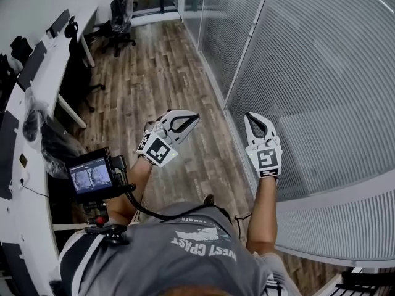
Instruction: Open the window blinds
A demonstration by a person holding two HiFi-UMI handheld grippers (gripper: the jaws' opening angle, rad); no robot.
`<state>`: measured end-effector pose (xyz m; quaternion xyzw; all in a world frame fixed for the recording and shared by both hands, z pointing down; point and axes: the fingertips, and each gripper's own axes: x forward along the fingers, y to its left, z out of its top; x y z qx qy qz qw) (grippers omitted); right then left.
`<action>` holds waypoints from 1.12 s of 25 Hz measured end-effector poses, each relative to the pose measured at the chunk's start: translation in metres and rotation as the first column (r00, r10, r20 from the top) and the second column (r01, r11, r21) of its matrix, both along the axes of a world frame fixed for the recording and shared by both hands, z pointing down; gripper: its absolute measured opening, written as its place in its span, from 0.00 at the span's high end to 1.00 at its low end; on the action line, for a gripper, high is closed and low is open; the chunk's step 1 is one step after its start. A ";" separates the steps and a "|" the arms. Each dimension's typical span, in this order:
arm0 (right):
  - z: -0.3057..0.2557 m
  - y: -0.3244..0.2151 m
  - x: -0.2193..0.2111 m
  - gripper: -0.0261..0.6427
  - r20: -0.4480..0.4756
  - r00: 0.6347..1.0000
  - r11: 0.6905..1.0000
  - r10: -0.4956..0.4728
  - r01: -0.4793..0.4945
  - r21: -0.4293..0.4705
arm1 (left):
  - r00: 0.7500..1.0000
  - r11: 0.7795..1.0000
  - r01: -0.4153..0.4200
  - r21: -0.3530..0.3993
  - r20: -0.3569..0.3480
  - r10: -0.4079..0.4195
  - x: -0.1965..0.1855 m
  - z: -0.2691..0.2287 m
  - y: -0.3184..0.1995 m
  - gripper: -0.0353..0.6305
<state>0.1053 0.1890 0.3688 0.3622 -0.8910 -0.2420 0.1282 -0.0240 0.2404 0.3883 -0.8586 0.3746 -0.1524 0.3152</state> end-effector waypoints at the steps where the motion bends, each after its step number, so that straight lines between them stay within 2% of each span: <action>1: -0.003 -0.002 0.001 0.96 0.005 1.000 1.000 -0.001 0.001 0.007 | 1.000 1.000 -0.001 0.003 0.005 0.001 0.001 0.000 -0.001 0.94; 3: -0.008 -0.005 0.004 0.96 0.011 1.000 1.000 0.001 -0.001 0.017 | 1.000 1.000 0.002 0.012 0.015 -0.002 0.002 -0.001 -0.005 0.94; 7: -0.008 -0.007 0.009 0.96 -0.005 1.000 1.000 0.011 -0.010 0.020 | 0.999 1.000 -0.004 0.002 -0.037 0.004 0.005 -0.002 -0.010 0.94; 10: -0.009 -0.006 0.014 0.96 -0.002 1.000 0.999 0.026 -0.026 0.022 | 1.000 1.000 -0.025 -0.010 -0.010 0.025 0.014 0.008 -0.007 0.94; 16: -0.008 0.001 0.018 0.96 0.002 0.999 0.999 0.039 -0.039 0.023 | 0.999 0.999 -0.037 -0.010 -0.022 0.037 0.015 0.007 -0.004 0.94; 21: -0.003 -0.031 0.034 0.96 0.014 0.999 0.999 0.038 -0.038 0.023 | 0.999 0.999 -0.033 -0.018 -0.013 0.033 0.030 0.013 -0.037 0.94; 25: 0.005 -0.035 0.029 0.96 0.019 0.999 0.999 0.036 -0.036 0.022 | 0.999 0.999 -0.032 -0.022 -0.009 0.031 0.024 0.020 -0.040 0.94; 28: 0.003 -0.064 0.040 0.95 0.023 1.000 1.000 0.019 -0.019 0.017 | 1.000 0.999 -0.015 -0.029 -0.009 0.014 0.037 0.017 -0.068 0.94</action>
